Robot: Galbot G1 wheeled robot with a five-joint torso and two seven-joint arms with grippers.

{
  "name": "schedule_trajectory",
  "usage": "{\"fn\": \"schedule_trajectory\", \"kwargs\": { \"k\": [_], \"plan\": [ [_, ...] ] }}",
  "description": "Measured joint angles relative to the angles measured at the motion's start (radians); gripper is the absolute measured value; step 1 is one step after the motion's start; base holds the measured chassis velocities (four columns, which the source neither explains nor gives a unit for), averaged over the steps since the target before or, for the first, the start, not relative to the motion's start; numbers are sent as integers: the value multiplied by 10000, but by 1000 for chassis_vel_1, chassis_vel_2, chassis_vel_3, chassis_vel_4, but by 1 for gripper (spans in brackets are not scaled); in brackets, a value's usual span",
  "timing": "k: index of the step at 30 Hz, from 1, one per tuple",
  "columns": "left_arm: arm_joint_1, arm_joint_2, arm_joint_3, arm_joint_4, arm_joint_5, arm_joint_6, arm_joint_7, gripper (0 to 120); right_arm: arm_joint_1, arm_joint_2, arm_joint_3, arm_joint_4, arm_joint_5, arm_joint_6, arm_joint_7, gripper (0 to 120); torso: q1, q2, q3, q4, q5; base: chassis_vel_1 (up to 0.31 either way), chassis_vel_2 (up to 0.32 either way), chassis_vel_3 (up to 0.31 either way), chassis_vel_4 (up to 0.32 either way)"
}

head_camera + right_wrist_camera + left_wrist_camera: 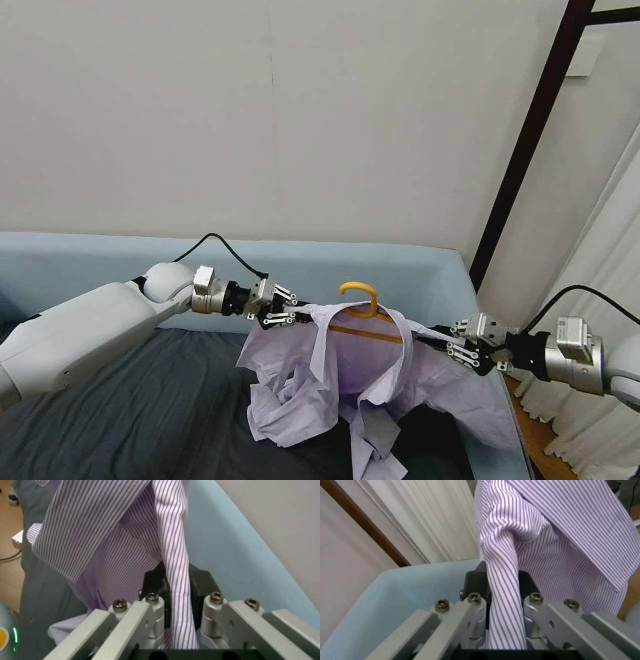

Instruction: Pick up the clothes from the sofa and hang them on the clothes hanger.

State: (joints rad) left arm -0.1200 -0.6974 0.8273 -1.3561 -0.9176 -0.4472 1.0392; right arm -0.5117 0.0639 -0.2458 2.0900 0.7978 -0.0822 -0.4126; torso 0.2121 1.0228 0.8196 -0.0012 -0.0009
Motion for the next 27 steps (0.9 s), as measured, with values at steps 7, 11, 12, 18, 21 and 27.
{"fn": "schedule_trajectory", "kwargs": {
  "k": [7, 11, 12, 18, 21, 27],
  "plan": [
    [40, -43, -247, 116, 279, -58, -49, 19, 3, 11, 59, 39, 574, 82, 154, 8, 0, 0, 0, 0, 0, 0, 0, 0, 0],
    [14, -47, -512, 214, 489, -97, -190, 32, 0, 4, 133, 19, 694, 120, 179, 8, 0, 0, 0, -1, 1, 0, 0, 0, 0],
    [-4, -36, -612, 266, 523, -110, -163, 34, -12, -4, 161, -16, 676, 184, 131, 8, 0, 0, 0, -1, 0, 0, 0, 0, 0],
    [-39, 178, -1033, 365, 466, -140, -201, 58, -25, 116, 359, -90, 864, 326, 384, 8, 0, 0, 0, 1, 1, 0, 0, 0, 0],
    [27, 286, -1285, 382, 306, -171, -444, 68, -24, 195, 536, -137, 1190, 240, 661, 8, 0, 0, 0, 0, 2, 0, 0, 0, 0],
    [1828, 947, -3377, 56, -722, -246, -2012, 88, -30, 117, 1351, -136, 2920, -608, 1520, 8, 1, 0, 0, -5, -4, 0, 0, 0, 0]
  ]
}}
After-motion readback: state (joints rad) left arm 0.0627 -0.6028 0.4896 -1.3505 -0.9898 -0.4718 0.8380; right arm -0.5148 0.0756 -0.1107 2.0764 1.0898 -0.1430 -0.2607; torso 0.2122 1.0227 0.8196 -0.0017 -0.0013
